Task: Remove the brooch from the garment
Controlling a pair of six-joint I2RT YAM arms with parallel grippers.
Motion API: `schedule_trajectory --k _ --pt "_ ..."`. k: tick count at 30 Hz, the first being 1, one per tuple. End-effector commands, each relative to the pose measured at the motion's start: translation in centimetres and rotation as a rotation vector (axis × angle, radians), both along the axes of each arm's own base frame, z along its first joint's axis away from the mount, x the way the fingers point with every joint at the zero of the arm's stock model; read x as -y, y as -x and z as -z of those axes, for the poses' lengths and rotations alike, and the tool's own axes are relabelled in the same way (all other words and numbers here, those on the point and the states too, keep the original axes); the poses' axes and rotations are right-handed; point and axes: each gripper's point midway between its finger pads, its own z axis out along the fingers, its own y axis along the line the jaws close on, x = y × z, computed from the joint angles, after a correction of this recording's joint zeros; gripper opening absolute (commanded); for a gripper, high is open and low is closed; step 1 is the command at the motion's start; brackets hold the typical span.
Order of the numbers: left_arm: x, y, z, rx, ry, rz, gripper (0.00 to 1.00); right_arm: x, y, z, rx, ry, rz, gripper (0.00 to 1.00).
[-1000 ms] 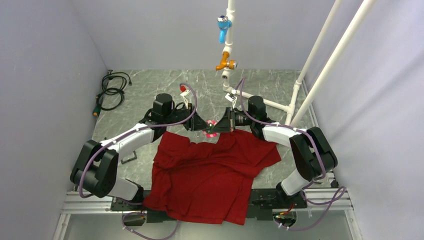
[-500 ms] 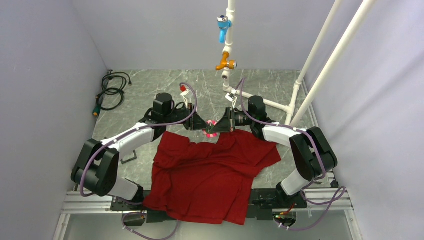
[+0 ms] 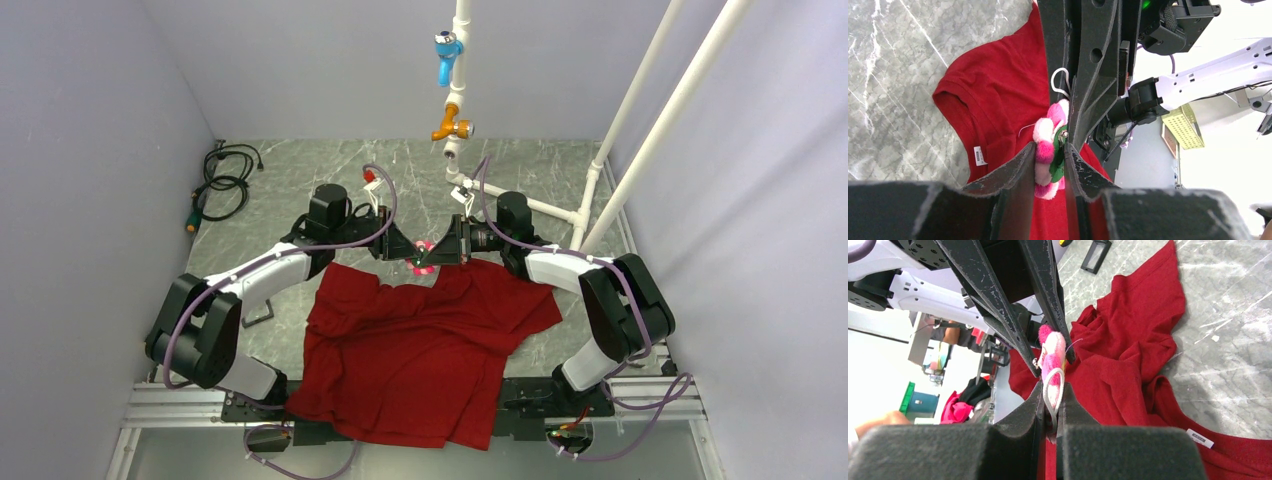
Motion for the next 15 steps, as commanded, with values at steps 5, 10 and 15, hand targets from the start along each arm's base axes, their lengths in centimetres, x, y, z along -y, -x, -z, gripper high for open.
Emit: schedule_trajectory --k 5,10,15 --pt "1.21 -0.15 -1.2 0.064 0.013 0.038 0.3 -0.2 0.83 -2.3 0.12 -0.055 -0.043 0.0" --pt "1.35 -0.05 -1.06 0.065 0.006 0.044 0.31 -0.19 0.92 -2.25 0.123 -0.055 -0.045 0.0" --pt "1.54 -0.05 -1.03 0.063 0.002 0.049 0.31 -0.14 1.05 -2.28 0.126 -0.056 -0.048 0.0"
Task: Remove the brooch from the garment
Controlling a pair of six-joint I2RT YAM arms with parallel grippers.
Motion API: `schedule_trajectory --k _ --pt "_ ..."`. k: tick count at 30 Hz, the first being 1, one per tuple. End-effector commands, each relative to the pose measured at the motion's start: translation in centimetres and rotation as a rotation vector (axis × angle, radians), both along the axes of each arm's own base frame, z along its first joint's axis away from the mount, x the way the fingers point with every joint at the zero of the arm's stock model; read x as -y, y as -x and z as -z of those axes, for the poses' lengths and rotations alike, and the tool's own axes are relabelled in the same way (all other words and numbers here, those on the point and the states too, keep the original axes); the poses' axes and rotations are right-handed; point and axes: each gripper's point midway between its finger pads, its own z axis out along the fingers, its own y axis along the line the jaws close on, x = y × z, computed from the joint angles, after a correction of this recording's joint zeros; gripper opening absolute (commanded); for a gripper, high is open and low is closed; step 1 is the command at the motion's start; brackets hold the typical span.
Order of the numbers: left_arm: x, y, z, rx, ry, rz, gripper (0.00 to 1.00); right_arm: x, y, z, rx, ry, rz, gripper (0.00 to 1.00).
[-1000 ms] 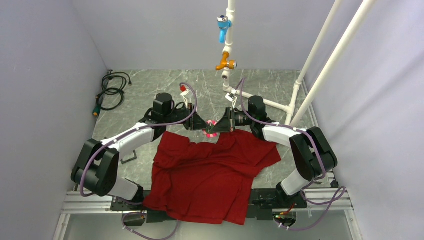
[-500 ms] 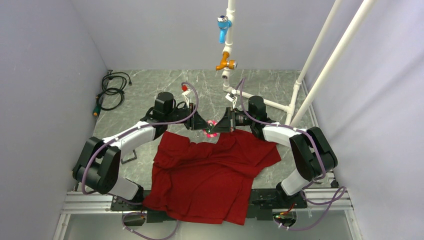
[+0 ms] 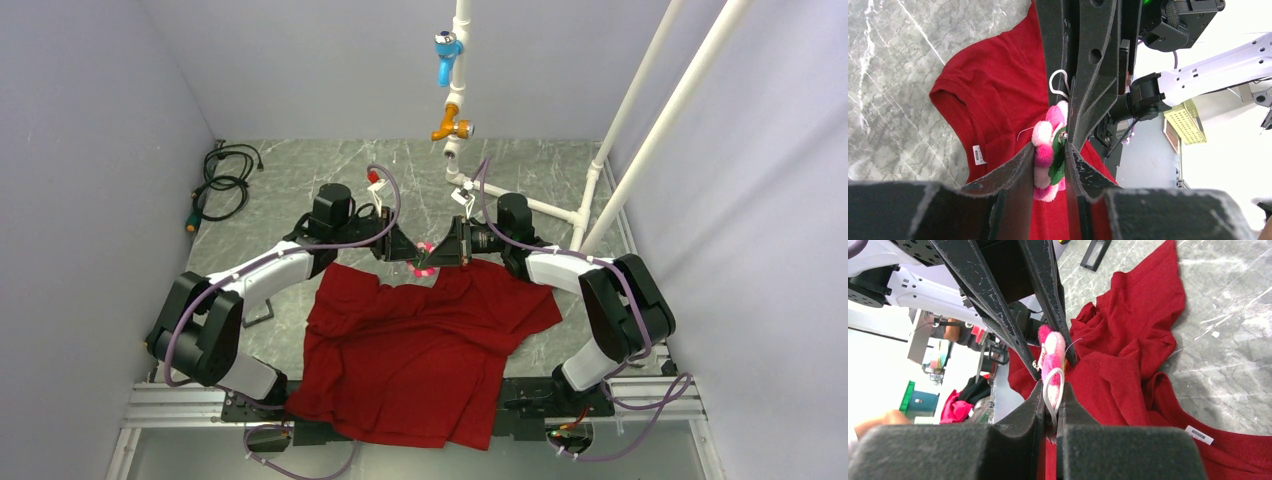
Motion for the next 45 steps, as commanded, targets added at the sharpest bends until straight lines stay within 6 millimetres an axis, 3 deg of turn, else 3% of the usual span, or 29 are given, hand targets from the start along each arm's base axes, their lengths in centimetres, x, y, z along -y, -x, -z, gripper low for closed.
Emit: schedule_trajectory --k 1,17,24,28,31,38,45 --pt "1.2 -0.3 -1.4 0.064 0.017 0.032 0.31 -0.3 0.8 -2.6 0.129 -0.058 -0.045 0.0" --pt "1.2 0.3 -1.2 0.069 0.004 0.053 0.36 -0.2 1.0 -2.4 0.128 -0.056 -0.047 0.0" --pt "1.0 0.9 -1.4 0.072 0.01 0.071 0.53 -0.1 1.1 -2.4 0.13 -0.054 -0.045 0.0" --pt "0.5 1.1 -2.6 0.092 0.053 0.082 0.67 0.0 1.1 -2.3 0.13 -0.049 -0.044 0.0" --pt "-0.4 0.6 -3.5 0.109 0.084 0.055 0.72 0.0 1.0 -2.2 0.129 -0.048 -0.043 0.0" --pt "-1.9 0.1 -3.9 0.115 0.077 0.038 0.66 0.0 1.0 -2.3 0.134 -0.053 -0.046 0.0" --pt "-2.1 -0.3 -3.6 0.146 0.042 0.032 0.56 -0.1 1.2 -2.5 0.14 -0.057 -0.053 0.0"
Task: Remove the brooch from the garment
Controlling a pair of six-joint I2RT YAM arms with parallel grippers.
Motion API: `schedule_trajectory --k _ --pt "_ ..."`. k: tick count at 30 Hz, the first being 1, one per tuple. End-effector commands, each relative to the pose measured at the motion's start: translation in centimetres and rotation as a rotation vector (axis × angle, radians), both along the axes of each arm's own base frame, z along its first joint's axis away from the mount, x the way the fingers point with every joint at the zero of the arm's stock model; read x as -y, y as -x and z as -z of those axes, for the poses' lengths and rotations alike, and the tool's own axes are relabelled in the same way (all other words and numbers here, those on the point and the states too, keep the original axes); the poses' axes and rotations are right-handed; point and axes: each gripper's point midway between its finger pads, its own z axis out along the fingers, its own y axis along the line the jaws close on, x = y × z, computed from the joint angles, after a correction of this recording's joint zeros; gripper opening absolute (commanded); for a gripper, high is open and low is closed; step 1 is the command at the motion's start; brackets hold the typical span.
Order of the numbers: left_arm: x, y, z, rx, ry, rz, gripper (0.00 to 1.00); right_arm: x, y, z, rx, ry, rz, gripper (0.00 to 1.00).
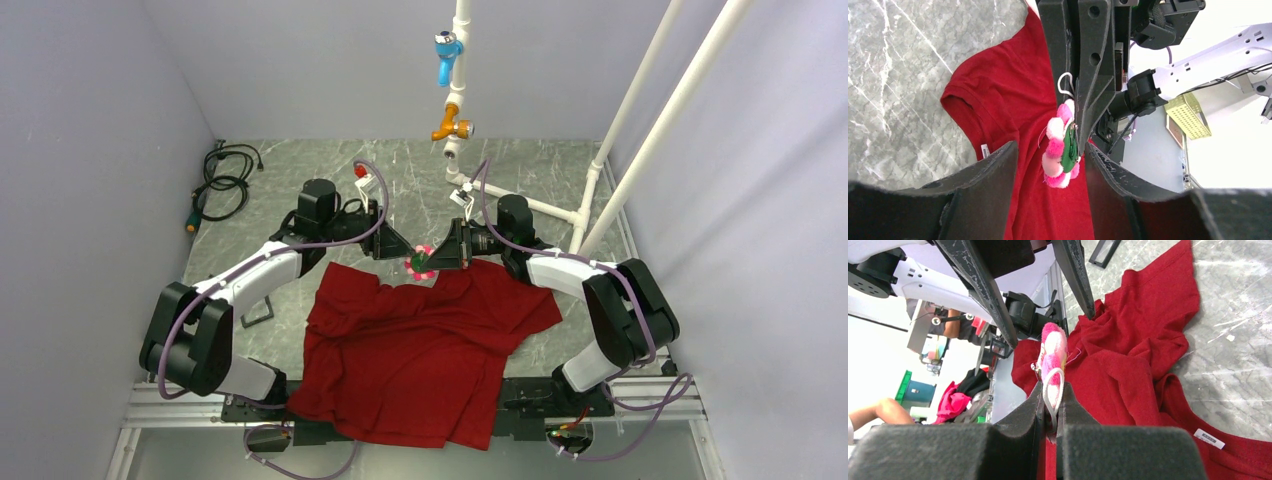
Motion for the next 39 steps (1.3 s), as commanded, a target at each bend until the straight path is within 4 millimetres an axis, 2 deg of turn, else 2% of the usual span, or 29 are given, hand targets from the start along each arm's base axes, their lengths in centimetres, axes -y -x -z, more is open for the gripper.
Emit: schedule_trajectory --k 1,3,7,15,20,24,26,32,39 --pt "0.1 0.0 -1.6 0.068 0.005 0.018 0.57 -0.1 0.3 -2.0 0.107 -0.047 -0.029 0.0" --pt "0.2 -0.2 -1.4 0.078 -0.01 0.013 0.55 -0.2 0.3 -2.0 0.109 -0.05 -0.03 0.0" --pt "0.6 0.2 -0.9 0.056 -0.015 0.042 0.45 -0.2 0.3 -2.1 0.115 -0.054 -0.033 0.0" --pt "1.5 1.5 -0.8 0.013 0.019 0.113 0.4 -0.3 0.3 -2.3 0.126 -0.059 -0.042 0.0" --pt "1.7 1.8 -0.9 0.004 0.035 0.13 0.25 -0.3 0.4 -2.3 0.131 -0.058 -0.043 0.0" --pt "1.7 2.3 -1.3 -0.002 0.054 0.151 0.05 -0.3 0.2 -2.1 0.124 -0.051 -0.039 0.01" --pt "1.6 2.5 -1.4 -0.006 0.053 0.154 0.0 -0.4 0.1 -2.0 0.123 -0.045 -0.039 0.11" --pt "0.2 1.8 -1.3 0.005 0.005 0.111 0.0 -0.3 -0.1 -1.8 0.125 -0.019 -0.032 0.44" --pt "-2.7 1.2 -0.6 0.05 -0.116 0.083 0.0 -0.1 -0.2 -1.6 0.137 0.009 -0.024 0.64"
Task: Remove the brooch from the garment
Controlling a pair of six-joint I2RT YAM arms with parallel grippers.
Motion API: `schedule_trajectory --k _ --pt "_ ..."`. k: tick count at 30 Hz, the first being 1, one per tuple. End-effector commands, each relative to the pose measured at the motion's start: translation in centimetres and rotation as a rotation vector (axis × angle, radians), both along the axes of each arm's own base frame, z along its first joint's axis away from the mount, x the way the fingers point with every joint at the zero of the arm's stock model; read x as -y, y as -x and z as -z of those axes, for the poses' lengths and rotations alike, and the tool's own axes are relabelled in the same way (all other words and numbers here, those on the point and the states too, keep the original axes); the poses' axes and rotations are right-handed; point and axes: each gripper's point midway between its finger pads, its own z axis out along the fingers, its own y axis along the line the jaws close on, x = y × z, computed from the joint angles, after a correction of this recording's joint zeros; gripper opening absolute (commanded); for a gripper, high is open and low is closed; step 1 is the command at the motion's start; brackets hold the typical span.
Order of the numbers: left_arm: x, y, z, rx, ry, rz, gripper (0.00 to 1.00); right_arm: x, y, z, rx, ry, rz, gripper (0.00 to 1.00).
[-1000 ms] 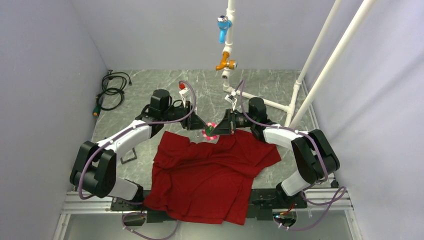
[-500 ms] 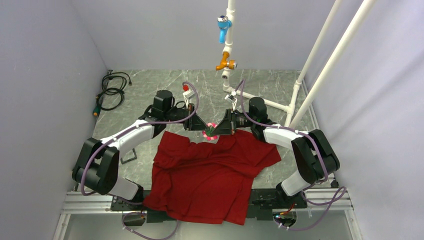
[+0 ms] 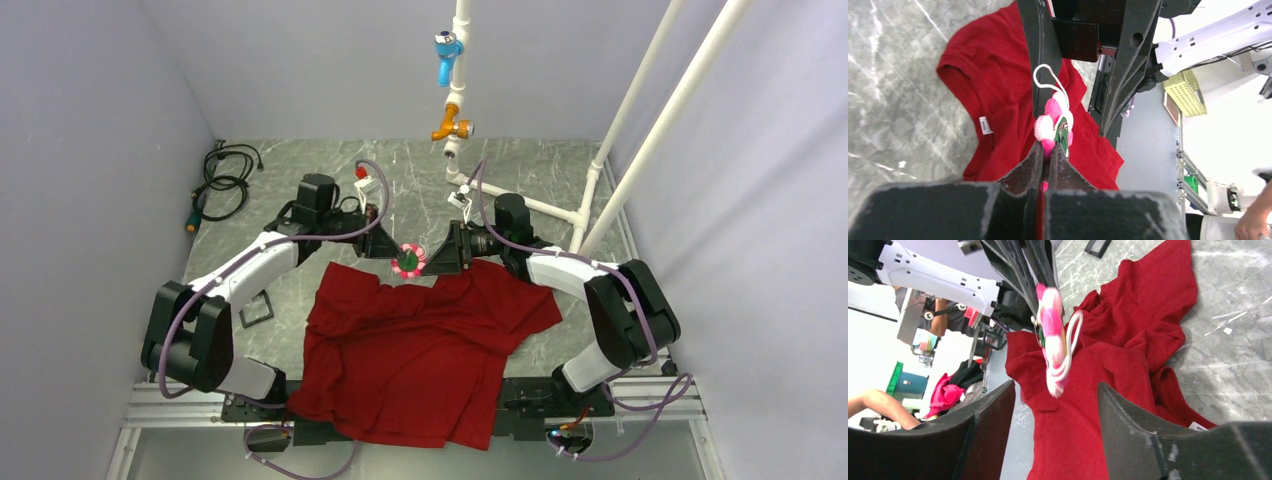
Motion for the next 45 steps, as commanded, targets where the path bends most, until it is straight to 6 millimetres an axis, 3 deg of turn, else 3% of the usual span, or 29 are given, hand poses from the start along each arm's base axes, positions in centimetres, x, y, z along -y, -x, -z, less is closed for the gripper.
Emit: schedule_trajectory --k 1,8,12,19,27,35,45 --pt "-2.3 0.1 -1.6 0.133 -0.068 0.018 0.0 -0.1 -0.6 -2.1 0.117 -0.012 0.001 0.66" --pt "-8.3 0.5 -0.2 0.264 -0.388 -0.03 0.0 0.2 -0.7 -1.7 0.15 0.039 0.006 0.74" --pt "-13.4 1.6 0.9 0.262 -0.581 -0.087 0.0 0.4 -0.7 -1.3 0.158 0.057 0.009 0.75" --pt "-22.7 2.5 2.5 0.417 -0.994 -0.268 0.0 0.6 -0.7 -0.8 0.176 0.081 0.004 0.76" --pt "-29.1 3.1 3.8 0.472 -1.316 -0.409 0.0 0.4 -1.1 -0.5 0.168 0.081 0.01 0.76" --pt "-33.3 3.5 5.2 0.605 -1.566 -0.397 0.0 0.5 -0.9 -0.2 0.158 0.087 0.001 0.76" --pt "-34.3 3.7 7.7 0.642 -1.656 -0.301 0.0 0.5 -0.8 -0.1 0.156 0.091 -0.001 0.76"
